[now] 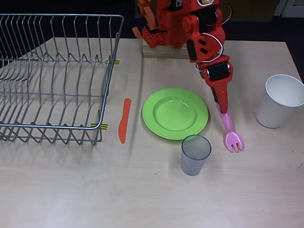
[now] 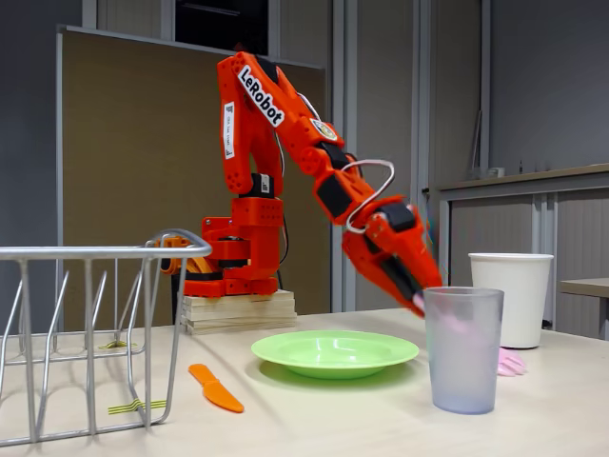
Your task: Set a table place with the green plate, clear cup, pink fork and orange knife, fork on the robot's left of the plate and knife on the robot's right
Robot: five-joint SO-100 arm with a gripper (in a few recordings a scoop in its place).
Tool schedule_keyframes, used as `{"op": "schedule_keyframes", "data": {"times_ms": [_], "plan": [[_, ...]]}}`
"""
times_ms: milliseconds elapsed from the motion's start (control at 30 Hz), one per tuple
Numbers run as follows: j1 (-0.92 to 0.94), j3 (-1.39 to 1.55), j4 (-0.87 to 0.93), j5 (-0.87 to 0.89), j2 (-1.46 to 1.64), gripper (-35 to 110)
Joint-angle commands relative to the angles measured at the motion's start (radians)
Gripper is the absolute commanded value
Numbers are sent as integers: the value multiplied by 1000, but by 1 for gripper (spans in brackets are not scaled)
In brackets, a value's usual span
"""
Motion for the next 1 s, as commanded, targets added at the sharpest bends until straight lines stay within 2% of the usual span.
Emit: {"op": "schedule_keyframes", "data": {"times_ms": [0,200,433,800,967], "plan": [[-17,31,48,95,11,0],[-43,51,91,221,15,0],[-29,51,152,267,40,0],[48,38,324,196,173,0],[66,32,341,184,170,0]]}}
